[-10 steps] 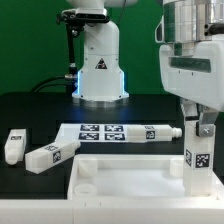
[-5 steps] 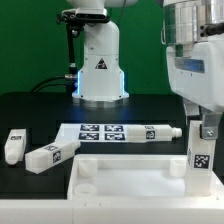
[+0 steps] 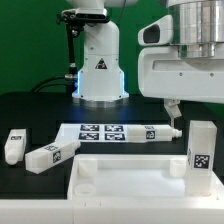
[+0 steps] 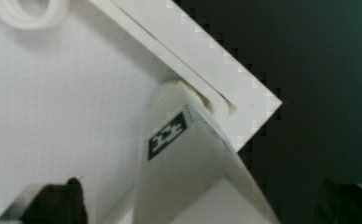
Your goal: Assemble desk
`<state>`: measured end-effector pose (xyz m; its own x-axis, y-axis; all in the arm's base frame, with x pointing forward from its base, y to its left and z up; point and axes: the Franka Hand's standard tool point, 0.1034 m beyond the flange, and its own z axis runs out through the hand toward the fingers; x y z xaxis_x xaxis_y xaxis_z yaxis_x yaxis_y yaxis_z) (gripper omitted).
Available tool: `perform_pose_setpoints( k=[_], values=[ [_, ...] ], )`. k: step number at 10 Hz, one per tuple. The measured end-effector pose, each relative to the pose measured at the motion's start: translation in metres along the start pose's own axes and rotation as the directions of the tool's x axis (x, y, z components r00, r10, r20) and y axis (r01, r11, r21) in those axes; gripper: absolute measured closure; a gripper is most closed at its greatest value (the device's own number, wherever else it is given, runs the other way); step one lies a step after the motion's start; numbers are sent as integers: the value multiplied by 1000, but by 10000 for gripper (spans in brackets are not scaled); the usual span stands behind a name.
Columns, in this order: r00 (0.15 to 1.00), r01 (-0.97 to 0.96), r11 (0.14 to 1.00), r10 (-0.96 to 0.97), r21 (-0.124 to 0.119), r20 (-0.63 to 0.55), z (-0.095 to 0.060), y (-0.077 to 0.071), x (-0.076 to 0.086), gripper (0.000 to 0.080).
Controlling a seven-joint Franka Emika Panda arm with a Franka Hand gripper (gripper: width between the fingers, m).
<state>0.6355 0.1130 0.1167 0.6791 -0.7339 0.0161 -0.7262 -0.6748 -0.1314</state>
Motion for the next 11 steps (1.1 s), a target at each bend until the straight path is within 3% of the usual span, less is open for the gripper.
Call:
perform_pose_setpoints(
  k=[2, 3, 4, 6, 8, 11],
  values=[
    [971, 239, 971, -239, -14, -12, 0, 1, 1, 151],
    [874, 484, 874, -486, -38, -27, 2, -1, 2, 151],
    [796, 604, 796, -605, -41, -21, 2, -2, 3, 151],
    [813, 580, 813, -581, -44, -24, 2, -2, 3, 159],
    [818, 574, 818, -575, -44, -24, 2, -1, 4, 511],
    [987, 158, 987, -159, -33, -39, 2, 1, 6, 515]
  ],
)
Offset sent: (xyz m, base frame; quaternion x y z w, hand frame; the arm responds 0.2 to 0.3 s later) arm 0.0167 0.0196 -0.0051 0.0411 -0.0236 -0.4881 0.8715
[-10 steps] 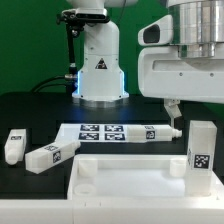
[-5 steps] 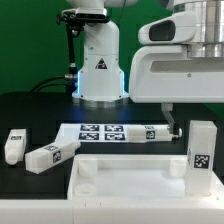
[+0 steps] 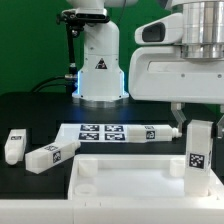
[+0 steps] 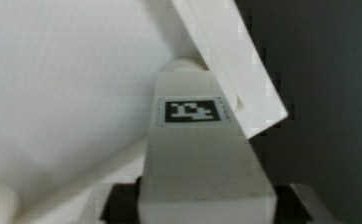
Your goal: Assemble desk
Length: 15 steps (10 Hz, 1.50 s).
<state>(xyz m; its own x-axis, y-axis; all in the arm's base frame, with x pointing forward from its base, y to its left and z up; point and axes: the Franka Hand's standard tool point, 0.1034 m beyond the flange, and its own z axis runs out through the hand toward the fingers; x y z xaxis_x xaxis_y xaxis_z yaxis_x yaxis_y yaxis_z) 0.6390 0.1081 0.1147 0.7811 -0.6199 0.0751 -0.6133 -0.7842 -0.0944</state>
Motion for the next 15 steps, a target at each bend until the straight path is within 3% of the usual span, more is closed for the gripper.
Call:
perform_pose_setpoints(
  k=[1, 2, 6, 7, 8, 9, 11, 12, 14, 15],
  values=[
    [977, -211, 978, 211, -4, 13, 0, 1, -1, 515],
    [927, -375, 927, 374, 8, 37, 0, 2, 0, 515],
    [805, -592, 806, 591, 0, 52, 0, 0, -2, 514],
    [687, -725, 689, 724, -7, 61, 0, 0, -3, 514],
    [517, -855, 519, 852, -8, 80, 1, -2, -3, 512],
    [371, -928, 373, 923, 1, 99, 1, -3, -2, 512],
    [268, -963, 269, 959, -2, 97, 0, 2, 3, 510],
    [235, -972, 236, 968, -2, 93, 0, 3, 4, 510],
    [249, -968, 250, 964, -1, 92, 1, 3, 3, 508],
    [250, -968, 251, 964, -2, 92, 1, 3, 3, 332]
  ],
)
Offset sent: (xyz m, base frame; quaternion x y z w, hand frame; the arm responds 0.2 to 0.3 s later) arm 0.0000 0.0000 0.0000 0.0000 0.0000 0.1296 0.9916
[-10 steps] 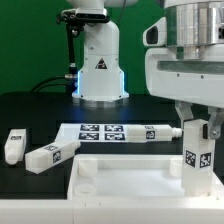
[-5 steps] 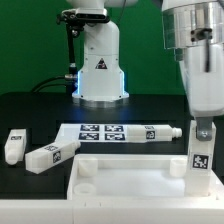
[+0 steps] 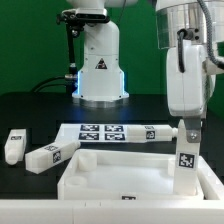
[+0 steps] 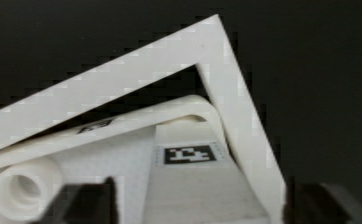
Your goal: Assemble desk
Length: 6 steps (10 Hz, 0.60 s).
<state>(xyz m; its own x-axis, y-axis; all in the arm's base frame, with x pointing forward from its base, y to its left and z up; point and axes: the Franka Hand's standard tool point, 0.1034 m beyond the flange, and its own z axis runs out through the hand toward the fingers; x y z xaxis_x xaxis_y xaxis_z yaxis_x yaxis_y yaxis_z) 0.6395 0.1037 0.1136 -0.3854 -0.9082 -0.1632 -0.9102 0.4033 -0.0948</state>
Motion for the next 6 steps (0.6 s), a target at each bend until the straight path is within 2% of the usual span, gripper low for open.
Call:
perform_pose_setpoints(
  k=[1, 2, 3, 4, 6],
  values=[
    [1000, 4, 1000, -4, 3, 3, -2, 0, -2, 214],
    [999, 32, 999, -32, 6, 18, -13, 8, -11, 214],
    [998, 61, 998, -61, -6, 34, -27, 20, -19, 163],
    [997, 68, 997, -67, -28, 40, -32, 27, -23, 154],
    [997, 68, 997, -67, -27, 35, -28, 26, -21, 150]
  ],
)
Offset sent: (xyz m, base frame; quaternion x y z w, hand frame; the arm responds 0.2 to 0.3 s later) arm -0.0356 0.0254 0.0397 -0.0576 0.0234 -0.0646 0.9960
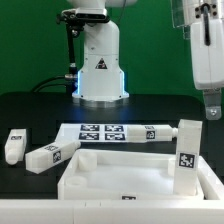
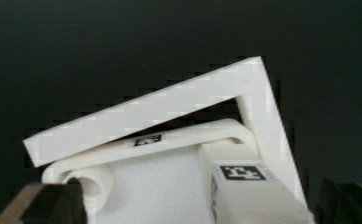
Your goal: Assemble desk
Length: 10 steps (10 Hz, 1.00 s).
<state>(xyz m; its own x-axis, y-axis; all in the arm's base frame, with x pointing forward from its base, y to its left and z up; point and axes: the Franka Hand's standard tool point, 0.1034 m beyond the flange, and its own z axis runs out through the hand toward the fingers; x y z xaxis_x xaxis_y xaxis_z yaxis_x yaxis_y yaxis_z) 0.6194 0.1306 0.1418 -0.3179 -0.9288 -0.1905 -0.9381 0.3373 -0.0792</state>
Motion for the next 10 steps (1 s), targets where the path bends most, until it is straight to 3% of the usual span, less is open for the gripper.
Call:
perform_pose_setpoints(
  k=[3, 4, 5, 6, 7, 8, 10],
  values=[
    [1000, 23, 1000, -23, 21, 1, 1, 4, -2, 150],
    [999, 48, 999, -48, 17, -1, 1, 16, 0, 150],
    [988, 154, 988, -154, 29, -5, 2, 33, 5, 150],
    [969, 245, 969, -245, 20, -12, 9, 57, 16, 150],
    [966, 260, 966, -260, -4, -11, 15, 70, 23, 150],
    [954, 299, 954, -299, -24, -13, 15, 71, 18, 150],
    [899, 437, 899, -437, -24, -10, 16, 70, 19, 150]
  ],
)
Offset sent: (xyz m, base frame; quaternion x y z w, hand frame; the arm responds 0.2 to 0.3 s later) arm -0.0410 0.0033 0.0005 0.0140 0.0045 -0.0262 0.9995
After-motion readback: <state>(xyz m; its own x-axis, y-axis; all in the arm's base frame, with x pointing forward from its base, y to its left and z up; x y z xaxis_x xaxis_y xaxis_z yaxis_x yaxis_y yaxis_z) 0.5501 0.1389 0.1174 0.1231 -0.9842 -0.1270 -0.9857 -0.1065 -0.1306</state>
